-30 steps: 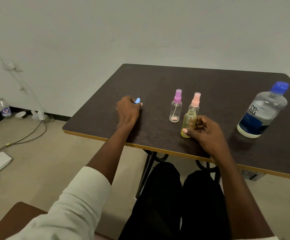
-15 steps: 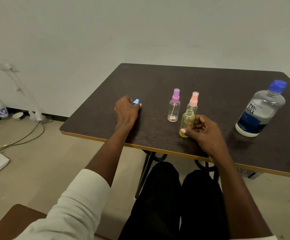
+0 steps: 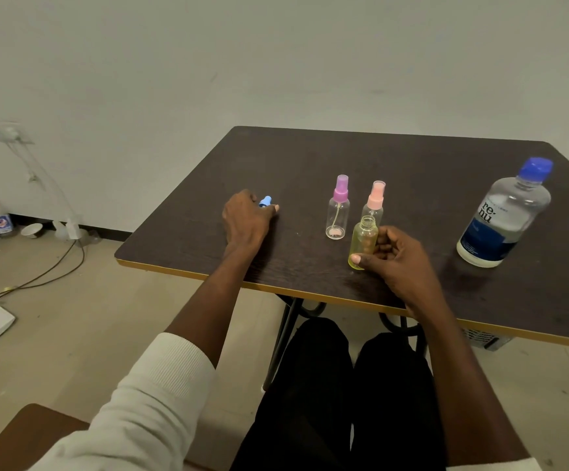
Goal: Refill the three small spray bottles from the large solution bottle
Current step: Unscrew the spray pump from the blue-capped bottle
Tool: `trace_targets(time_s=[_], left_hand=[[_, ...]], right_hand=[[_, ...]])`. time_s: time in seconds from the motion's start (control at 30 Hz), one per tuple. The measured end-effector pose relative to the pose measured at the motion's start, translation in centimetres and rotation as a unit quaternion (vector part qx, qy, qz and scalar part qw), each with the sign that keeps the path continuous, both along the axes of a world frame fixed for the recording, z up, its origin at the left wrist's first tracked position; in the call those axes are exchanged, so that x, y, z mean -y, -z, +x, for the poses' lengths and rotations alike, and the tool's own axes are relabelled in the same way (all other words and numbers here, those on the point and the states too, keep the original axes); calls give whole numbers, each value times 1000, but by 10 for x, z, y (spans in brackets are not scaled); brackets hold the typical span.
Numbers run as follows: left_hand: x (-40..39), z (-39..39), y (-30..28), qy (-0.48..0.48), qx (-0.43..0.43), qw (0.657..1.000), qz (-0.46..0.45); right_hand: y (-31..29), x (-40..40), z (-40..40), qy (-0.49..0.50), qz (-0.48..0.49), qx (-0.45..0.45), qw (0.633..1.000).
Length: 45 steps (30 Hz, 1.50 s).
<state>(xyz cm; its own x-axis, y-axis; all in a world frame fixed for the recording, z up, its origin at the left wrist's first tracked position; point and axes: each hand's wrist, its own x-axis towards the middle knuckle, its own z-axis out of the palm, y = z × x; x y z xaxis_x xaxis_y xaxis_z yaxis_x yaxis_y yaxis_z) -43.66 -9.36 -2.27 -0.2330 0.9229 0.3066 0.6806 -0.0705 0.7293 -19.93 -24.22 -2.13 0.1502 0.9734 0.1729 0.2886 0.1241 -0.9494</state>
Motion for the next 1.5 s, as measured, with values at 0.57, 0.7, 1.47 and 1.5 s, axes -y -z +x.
trace_targets(time_s=[0.57, 0.7, 1.47, 1.5], left_hand=[[13, 5, -7, 25, -27, 999, 13], [13, 5, -6, 25, -26, 999, 8], [103, 86, -5, 270, 156, 926, 214], [106, 95, -5, 306, 148, 920, 194]], right_hand=[[-2, 3, 0, 2, 1, 1, 1000], [-1, 2, 0, 6, -3, 2, 1000], [-7, 21, 31, 79, -17, 36, 996], [-7, 24, 37, 85, -21, 36, 996]])
